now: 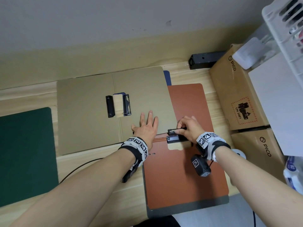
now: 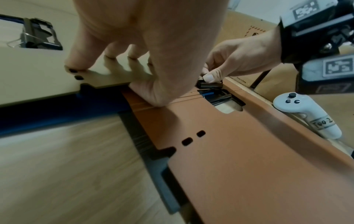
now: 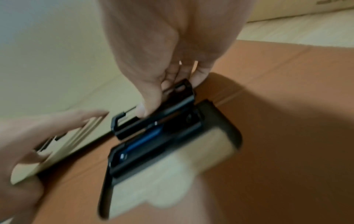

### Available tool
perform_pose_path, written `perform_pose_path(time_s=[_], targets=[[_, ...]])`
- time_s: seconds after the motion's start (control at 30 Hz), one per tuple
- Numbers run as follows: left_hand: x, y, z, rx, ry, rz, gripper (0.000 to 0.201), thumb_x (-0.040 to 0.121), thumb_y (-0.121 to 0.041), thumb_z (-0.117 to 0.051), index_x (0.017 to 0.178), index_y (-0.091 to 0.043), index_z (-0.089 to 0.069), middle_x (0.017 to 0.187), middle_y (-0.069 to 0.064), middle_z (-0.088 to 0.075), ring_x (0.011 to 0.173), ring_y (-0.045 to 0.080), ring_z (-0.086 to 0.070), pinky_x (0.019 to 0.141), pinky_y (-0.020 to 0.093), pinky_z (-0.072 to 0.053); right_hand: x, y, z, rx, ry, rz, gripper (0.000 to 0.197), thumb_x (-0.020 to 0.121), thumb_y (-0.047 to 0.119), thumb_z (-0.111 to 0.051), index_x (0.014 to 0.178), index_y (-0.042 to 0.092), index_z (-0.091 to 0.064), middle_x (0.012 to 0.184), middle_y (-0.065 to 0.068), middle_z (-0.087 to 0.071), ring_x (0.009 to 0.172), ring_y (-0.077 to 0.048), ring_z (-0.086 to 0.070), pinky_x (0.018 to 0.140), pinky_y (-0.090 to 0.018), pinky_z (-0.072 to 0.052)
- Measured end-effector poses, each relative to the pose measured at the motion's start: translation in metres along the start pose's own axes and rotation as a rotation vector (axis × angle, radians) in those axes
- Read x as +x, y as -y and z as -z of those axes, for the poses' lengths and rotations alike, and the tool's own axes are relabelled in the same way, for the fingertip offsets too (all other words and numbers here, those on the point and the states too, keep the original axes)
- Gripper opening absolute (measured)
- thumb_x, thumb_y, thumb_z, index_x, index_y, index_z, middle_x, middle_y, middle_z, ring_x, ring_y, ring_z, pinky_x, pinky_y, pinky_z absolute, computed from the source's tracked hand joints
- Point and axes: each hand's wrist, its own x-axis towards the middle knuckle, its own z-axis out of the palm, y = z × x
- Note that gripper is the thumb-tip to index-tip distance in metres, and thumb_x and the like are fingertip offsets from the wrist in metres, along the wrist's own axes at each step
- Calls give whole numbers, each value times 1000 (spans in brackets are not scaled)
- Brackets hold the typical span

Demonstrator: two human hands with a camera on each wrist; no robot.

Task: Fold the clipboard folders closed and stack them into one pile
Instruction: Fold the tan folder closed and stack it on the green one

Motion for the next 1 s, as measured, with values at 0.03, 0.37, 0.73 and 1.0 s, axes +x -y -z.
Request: perform_pose_path(time_s=[0.03,0.37,0.73,1.0], targets=[[-1,0,0,4,0,-2,111,66,16,-66,153,-16,-3,161,10,21,148,45,8,99,73,-34,2,2,3,-17,44,6,17,80,31,-75,77,22,-61,85,8,-56,91,-17,-45,79,-24,-25],[-3,15,-2,30,-53,-17,105,70,13,-61,152,-20,-6,162,7,20,150,37,9,100,61,-42,0,2,6,106,-35,-42,19,77,16,-77,69,28,-64,83,11,-62,79,-13,-56,72,-24,-41],[-42,94,-15,-39,-184,-64,79,86,-5,-56,153,-15,-17,164,8,-5,151,26,-10,119,44,-24,51,77,-9,310,-234,21,14,88,21,-59,77,17,-67,66,-1,-70,66,-15,-63,65,-25,-44],[-59,159,-32,-94,-191,31,84,89,-44,-58,155,-21,-13,165,0,0,152,19,-5,119,40,-14,115,151,-41,135,-92,82,14,89,35,-57,93,24,-66,91,6,-68,84,-15,-61,75,-27,-48]])
